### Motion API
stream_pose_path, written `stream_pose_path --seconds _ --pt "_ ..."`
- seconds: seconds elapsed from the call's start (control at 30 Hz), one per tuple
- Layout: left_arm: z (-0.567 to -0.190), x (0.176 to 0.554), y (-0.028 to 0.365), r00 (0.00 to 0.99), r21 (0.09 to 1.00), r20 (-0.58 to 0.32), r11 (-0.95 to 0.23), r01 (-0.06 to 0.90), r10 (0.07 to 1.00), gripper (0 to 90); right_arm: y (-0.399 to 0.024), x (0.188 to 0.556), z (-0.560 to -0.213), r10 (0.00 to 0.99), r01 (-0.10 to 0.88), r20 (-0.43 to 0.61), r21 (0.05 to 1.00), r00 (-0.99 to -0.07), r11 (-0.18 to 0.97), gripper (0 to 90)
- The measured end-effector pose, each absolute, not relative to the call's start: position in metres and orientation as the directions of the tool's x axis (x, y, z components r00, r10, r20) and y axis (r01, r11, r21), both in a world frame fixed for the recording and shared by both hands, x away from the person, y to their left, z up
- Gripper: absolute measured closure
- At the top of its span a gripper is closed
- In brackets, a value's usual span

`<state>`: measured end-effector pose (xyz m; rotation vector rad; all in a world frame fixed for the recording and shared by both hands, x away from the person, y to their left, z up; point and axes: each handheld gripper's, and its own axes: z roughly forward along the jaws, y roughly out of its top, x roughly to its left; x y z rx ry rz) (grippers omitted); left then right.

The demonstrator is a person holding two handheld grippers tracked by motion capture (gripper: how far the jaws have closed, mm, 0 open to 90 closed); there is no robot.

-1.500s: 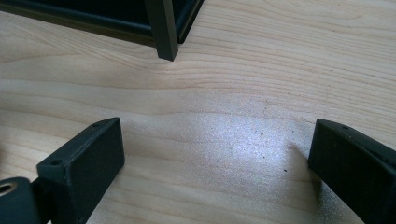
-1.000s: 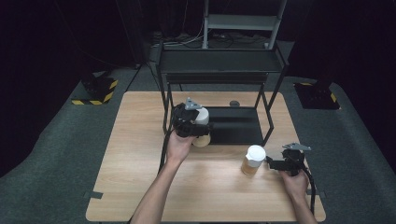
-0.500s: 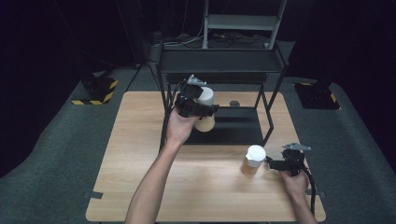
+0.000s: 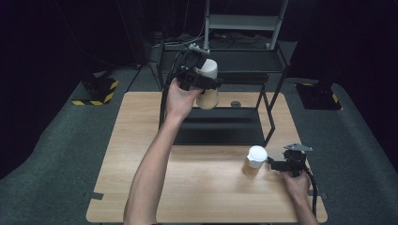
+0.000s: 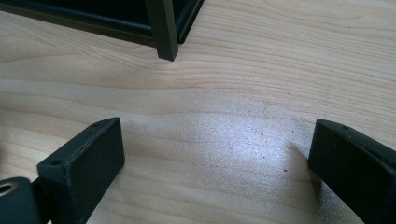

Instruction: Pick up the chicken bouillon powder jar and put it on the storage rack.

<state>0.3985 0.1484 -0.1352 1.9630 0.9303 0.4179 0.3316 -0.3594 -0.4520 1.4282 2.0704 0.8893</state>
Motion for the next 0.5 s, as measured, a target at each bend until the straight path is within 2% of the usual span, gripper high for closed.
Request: stream_pose_path --seconds 0.23,0.5 --pt "-0.106 0.412 0.143 0.624 0.84 -0.059 -0.299 0.452 0.779 35.5 -0.359 0.332 -0.452 0.937 0.633 -0.017 0.733 -0.348 0.248 3.1" --pt "-0.09 0.429 0.128 0.547 0.834 -0.036 -0.276 0.478 0.836 35.5 -0.36 0.332 -0.452 0.937 0.633 -0.017 0.733 -0.348 0.249 3.1"
